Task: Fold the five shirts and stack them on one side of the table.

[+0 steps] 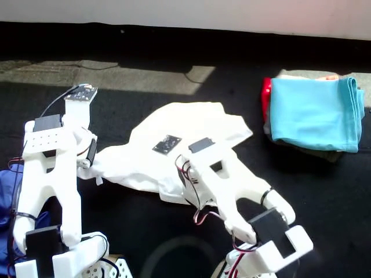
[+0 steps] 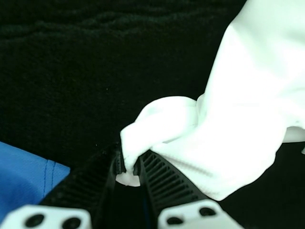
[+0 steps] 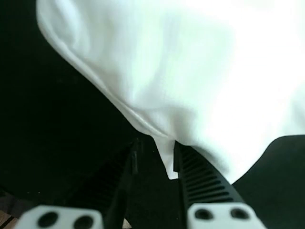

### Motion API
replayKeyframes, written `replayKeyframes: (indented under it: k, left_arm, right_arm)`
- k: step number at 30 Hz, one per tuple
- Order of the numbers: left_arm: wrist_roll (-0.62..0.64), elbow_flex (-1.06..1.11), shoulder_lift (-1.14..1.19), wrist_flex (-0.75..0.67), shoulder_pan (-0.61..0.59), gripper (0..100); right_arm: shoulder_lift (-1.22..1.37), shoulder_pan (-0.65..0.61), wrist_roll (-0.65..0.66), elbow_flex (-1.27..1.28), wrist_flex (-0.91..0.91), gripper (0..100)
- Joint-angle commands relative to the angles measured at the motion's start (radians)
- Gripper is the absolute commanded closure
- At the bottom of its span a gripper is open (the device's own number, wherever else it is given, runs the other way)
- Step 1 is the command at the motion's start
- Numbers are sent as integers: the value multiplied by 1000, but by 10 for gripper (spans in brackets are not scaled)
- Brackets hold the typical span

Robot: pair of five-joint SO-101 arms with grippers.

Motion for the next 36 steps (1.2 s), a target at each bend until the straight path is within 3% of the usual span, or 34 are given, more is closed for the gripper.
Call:
replayKeyframes:
  k: [1,8,12,17,24,36]
  left_arm:
    - [-2,-4,-30,-9,-5,991]
    - [-2,-5,-30,-11,-4,991]
    - [-2,-5,-30,-11,-4,991]
    - [-2,-5,-30,-11,-4,991]
    - [-2,-5,-30,-11,-4,991]
    - [-2,-7,-30,-11,-1,991]
  right_arm:
    - [53,45,11,-45,-13,882]
    - [108,93,29,-47,-15,885]
    - [107,93,29,-50,-15,996]
    - [91,94,26,-104,39,993]
    - [-140,94,26,-213,199,993]
    - [-464,85,32,-153,450,993]
